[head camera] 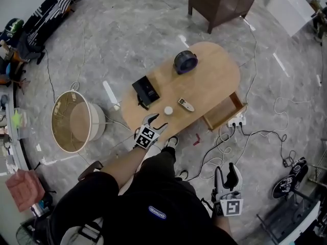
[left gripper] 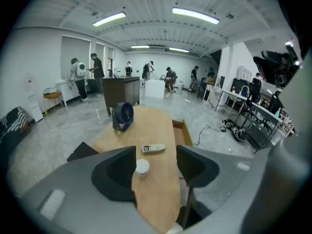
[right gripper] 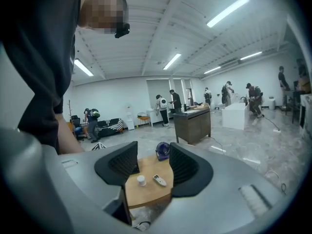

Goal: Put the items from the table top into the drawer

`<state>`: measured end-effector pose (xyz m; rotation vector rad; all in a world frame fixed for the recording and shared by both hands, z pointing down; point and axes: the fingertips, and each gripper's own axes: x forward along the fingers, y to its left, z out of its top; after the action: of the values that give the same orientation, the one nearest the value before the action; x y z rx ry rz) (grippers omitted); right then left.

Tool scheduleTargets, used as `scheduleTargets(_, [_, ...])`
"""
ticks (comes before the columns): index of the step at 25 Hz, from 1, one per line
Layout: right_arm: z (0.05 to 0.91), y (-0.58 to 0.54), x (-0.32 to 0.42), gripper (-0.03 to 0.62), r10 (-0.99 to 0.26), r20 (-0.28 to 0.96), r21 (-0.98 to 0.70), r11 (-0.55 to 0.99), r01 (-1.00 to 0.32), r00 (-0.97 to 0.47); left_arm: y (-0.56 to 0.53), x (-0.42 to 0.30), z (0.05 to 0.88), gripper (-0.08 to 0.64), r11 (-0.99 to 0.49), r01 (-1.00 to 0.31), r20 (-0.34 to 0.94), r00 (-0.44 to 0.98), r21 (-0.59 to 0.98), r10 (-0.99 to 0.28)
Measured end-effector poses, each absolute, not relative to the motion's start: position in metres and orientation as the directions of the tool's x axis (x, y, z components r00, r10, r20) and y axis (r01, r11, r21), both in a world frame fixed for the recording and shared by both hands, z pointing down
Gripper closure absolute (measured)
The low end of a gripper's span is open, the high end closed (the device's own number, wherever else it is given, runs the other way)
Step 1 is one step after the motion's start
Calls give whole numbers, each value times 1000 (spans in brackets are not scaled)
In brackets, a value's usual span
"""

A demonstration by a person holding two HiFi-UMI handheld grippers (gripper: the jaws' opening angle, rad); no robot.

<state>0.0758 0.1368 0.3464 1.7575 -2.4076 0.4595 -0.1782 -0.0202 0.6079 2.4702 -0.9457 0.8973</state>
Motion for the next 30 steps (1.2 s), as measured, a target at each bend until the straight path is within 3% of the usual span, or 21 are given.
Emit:
scheduleTargets(15, [426, 159, 47, 353, -867, 391, -239, 228, -944, -309, -43, -179, 748, 275, -798, -599, 834, 470, 61, -288])
scheduleTargets(30, [480, 174, 40, 356, -832, 469, -349, 134, -927, -296, -78, -164, 816, 229, -890, -456, 897, 404, 29, -178])
